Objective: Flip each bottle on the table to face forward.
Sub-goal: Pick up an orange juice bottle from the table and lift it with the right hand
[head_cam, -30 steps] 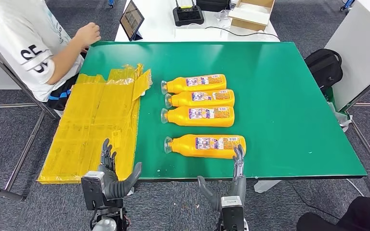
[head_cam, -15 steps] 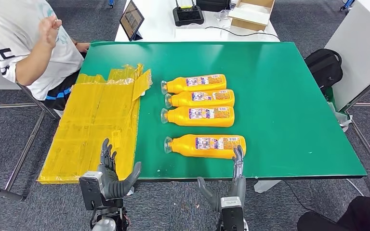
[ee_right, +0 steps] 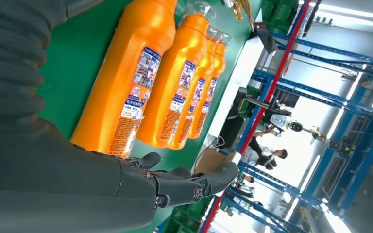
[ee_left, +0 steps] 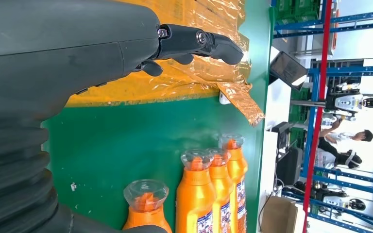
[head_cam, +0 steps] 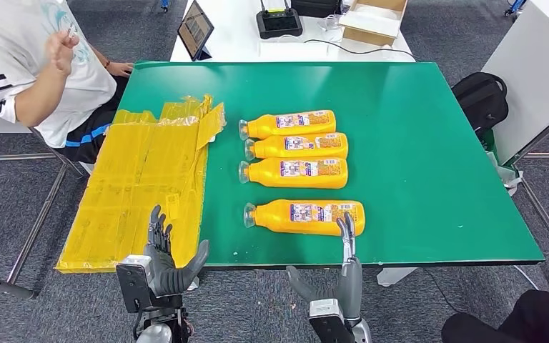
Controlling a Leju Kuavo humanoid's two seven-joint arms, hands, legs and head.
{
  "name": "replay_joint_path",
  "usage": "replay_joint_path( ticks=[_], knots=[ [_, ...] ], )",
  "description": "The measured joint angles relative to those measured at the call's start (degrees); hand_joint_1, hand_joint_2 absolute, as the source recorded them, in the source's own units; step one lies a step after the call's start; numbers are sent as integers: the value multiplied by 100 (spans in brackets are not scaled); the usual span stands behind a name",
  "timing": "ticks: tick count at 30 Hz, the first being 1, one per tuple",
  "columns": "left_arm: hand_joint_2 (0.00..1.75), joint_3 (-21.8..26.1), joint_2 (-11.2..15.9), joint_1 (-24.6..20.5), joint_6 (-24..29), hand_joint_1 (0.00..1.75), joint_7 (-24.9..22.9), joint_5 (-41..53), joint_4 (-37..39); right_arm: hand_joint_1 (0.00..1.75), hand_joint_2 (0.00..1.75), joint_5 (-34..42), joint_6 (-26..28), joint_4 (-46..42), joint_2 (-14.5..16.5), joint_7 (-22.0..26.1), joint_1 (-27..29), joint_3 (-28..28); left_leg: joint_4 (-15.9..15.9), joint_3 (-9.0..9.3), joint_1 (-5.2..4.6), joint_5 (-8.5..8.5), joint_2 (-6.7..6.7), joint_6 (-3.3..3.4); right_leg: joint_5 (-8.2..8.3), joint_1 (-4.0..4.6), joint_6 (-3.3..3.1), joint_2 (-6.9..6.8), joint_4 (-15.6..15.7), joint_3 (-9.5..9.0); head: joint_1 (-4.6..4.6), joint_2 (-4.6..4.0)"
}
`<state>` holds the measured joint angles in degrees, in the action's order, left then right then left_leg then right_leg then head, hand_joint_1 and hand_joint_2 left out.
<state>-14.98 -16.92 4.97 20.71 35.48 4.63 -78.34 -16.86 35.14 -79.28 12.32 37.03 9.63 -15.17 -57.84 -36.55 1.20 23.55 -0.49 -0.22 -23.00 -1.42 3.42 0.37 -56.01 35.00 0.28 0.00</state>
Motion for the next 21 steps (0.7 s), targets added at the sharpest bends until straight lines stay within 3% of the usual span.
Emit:
replay_joint_path(
  ticks=[3, 10, 17, 21],
  knots=[
    [175, 3, -1, -4, -24, 0, 71, 50, -2, 0, 175, -613, 0, -20, -49, -336, -43, 3, 0, 0, 0, 0, 0, 0, 0, 0, 0, 0, 0, 0, 0, 0],
    [175, 54, -1, -77, -12, 0, 160, 415, -40, 0, 175, -2368, -565, -143, -382, -1711, -677, 56, 0, 1, -1, -6, 0, 4, 5, -1, 2, 0, 0, -3, 1, 0],
    [175, 159, -5, -124, -131, 0, 190, 598, -63, 0, 175, -3108, -1363, 11, -792, -2893, -1568, 161, -1, 1, -1, -10, 0, 7, 7, 0, 4, 0, -1, -5, 0, 0],
    [175, 221, -7, -125, -194, 0, 172, 638, -63, 0, 175, -3209, -1755, 275, -988, -3278, -1992, 178, -1, 0, 0, -10, 0, 7, 6, 0, 4, 0, -2, -4, 1, 0]
  ],
)
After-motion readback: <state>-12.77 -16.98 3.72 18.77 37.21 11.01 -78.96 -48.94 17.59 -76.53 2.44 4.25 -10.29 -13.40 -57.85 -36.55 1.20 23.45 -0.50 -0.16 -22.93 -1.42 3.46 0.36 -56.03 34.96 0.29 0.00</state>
